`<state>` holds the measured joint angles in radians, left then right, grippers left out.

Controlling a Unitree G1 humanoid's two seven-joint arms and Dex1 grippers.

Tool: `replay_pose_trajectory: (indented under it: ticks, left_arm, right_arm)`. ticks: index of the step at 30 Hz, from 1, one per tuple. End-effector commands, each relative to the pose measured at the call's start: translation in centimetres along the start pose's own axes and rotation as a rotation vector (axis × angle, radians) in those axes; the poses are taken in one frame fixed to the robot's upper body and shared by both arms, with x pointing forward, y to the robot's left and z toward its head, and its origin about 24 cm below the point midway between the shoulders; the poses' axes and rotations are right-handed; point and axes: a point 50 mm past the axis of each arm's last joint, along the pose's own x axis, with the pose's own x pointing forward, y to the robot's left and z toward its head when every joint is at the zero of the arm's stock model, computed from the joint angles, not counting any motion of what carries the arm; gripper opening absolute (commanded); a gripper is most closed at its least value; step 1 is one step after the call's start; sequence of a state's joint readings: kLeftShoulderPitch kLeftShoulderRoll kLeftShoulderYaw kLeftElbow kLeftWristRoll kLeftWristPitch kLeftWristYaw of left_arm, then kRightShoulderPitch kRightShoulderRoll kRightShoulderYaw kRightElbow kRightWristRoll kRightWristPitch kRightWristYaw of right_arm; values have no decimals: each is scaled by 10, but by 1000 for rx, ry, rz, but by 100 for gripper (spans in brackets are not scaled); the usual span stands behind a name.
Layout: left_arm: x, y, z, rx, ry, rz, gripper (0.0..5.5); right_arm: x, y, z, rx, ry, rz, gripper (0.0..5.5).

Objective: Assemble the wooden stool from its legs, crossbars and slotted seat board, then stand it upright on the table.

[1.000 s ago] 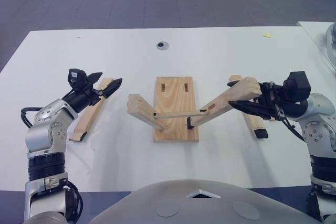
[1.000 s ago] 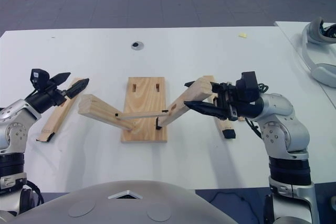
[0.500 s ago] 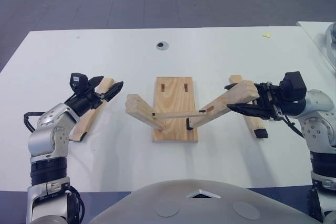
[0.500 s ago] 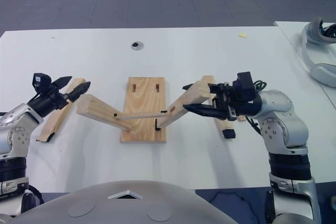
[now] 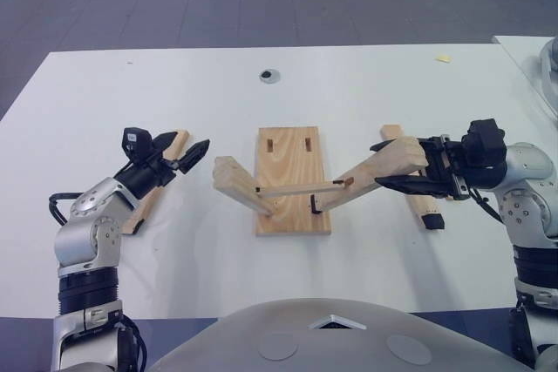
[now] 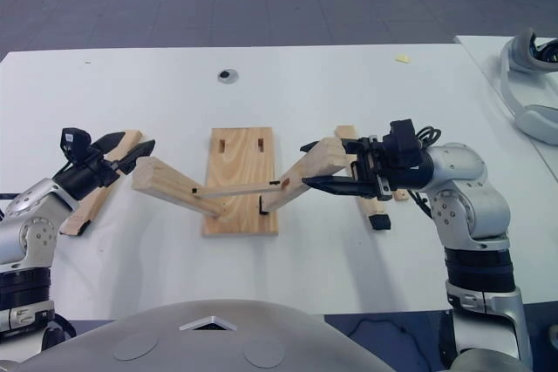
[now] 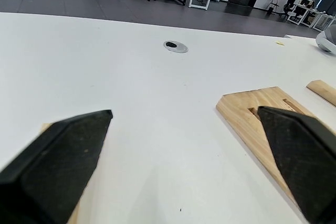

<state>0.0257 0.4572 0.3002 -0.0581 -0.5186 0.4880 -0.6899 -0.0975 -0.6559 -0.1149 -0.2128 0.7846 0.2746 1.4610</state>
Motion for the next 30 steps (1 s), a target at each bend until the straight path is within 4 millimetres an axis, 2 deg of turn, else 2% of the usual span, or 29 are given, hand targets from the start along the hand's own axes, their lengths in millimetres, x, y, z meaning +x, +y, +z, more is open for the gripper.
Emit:
replay_pose_trajectory:
  ticks: [1,5,9,13,15,24,30]
  left_arm:
    - [5,1,4,9,-8,-9,511]
    - [7,1,7,18,-8,-18,511]
    - [9,2,10,25,-16,-17,511]
    - [11,0,9,25,-21,-20,511]
    - [11,-1,8,23,-25,-17,511]
    - [7,-9,-8,-23,-54,20,511]
    - [3,-12,-14,-39,-64,42,511]
  right_arm:
    - [3,2,-11,37,26,-22,207]
    - [7,-3,-13,14,35,-55,207]
    - [10,4,-21,-34,58,-83,207]
    - [9,13,-35,14,179,-54,207]
    - [8,11,-34,37,184,-52,207]
    - [18,-23,-10,164,197,35,207]
    - [20,-9,-20,176,248,92,207]
